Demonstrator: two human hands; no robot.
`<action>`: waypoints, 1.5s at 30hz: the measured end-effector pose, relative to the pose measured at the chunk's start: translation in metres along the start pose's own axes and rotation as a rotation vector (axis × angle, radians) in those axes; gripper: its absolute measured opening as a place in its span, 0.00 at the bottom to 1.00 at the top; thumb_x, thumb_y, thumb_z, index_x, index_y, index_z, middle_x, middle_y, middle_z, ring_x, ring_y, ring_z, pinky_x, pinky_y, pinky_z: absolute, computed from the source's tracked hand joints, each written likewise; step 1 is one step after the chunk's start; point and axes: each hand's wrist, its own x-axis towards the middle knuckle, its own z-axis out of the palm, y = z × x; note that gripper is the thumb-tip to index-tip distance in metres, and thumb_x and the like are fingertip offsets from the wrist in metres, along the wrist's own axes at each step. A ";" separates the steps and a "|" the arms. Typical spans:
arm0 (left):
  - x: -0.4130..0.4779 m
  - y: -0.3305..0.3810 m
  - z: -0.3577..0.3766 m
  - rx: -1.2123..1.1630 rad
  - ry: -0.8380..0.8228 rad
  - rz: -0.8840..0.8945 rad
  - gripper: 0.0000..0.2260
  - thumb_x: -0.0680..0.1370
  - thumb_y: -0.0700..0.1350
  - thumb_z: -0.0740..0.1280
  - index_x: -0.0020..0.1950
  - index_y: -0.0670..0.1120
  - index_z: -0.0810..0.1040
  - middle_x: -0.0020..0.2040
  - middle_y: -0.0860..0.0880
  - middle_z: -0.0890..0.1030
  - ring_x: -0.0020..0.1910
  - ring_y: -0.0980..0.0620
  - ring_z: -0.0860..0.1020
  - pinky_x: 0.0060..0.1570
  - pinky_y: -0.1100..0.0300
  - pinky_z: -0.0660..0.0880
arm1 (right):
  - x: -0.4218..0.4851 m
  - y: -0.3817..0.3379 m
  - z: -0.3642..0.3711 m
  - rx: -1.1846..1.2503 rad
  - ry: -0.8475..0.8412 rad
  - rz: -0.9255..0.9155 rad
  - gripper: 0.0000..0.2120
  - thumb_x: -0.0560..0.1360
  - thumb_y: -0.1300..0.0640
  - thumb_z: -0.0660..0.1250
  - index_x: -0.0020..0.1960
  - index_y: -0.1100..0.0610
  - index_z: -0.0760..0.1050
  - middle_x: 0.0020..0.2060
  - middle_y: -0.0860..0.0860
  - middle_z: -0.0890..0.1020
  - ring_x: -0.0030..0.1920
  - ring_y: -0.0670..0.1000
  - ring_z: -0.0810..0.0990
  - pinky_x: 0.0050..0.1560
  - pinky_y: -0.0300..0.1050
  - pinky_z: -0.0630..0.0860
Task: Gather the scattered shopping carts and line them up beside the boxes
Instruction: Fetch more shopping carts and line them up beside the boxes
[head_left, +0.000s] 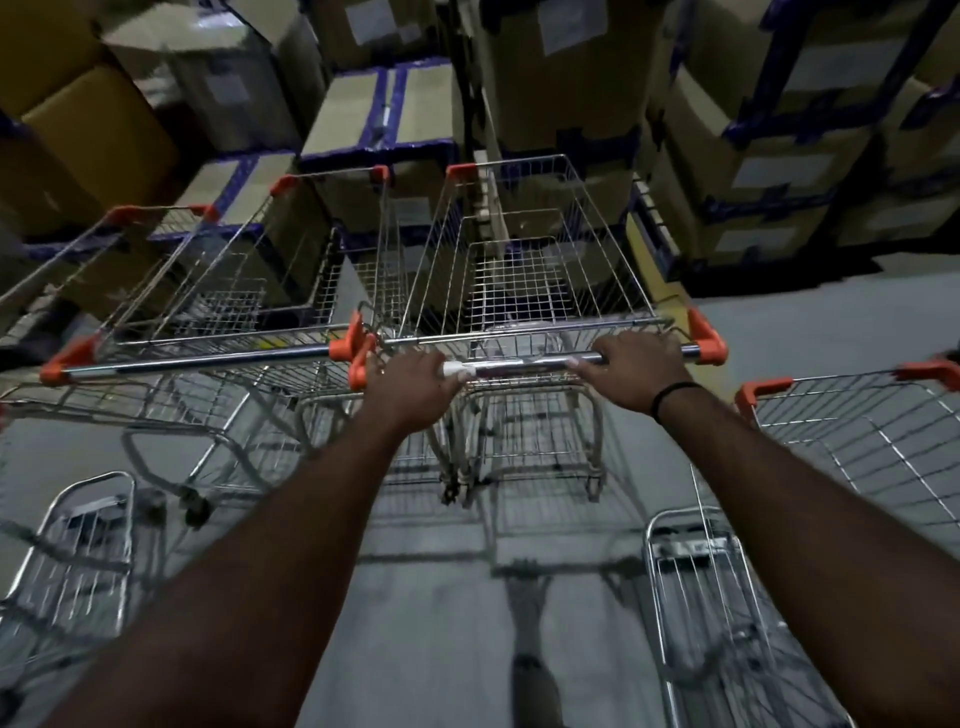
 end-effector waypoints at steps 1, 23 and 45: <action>0.003 -0.001 0.001 0.006 -0.007 -0.010 0.30 0.80 0.70 0.51 0.68 0.50 0.73 0.68 0.45 0.77 0.70 0.43 0.72 0.73 0.32 0.53 | 0.001 -0.002 -0.002 -0.017 -0.010 0.004 0.27 0.78 0.29 0.52 0.57 0.49 0.76 0.57 0.55 0.81 0.61 0.59 0.76 0.67 0.60 0.63; -0.122 -0.033 0.028 0.011 -0.007 0.155 0.26 0.79 0.70 0.54 0.57 0.49 0.76 0.56 0.45 0.81 0.59 0.42 0.77 0.66 0.41 0.67 | -0.147 -0.017 0.028 -0.011 -0.063 -0.036 0.26 0.75 0.26 0.52 0.36 0.48 0.67 0.37 0.49 0.76 0.46 0.56 0.78 0.44 0.48 0.70; -0.278 -0.033 0.062 0.055 0.058 0.208 0.25 0.79 0.70 0.54 0.54 0.51 0.76 0.53 0.46 0.81 0.57 0.43 0.78 0.61 0.43 0.69 | -0.316 -0.030 0.063 -0.083 0.045 0.035 0.35 0.72 0.22 0.46 0.48 0.49 0.75 0.46 0.51 0.82 0.52 0.54 0.80 0.61 0.54 0.68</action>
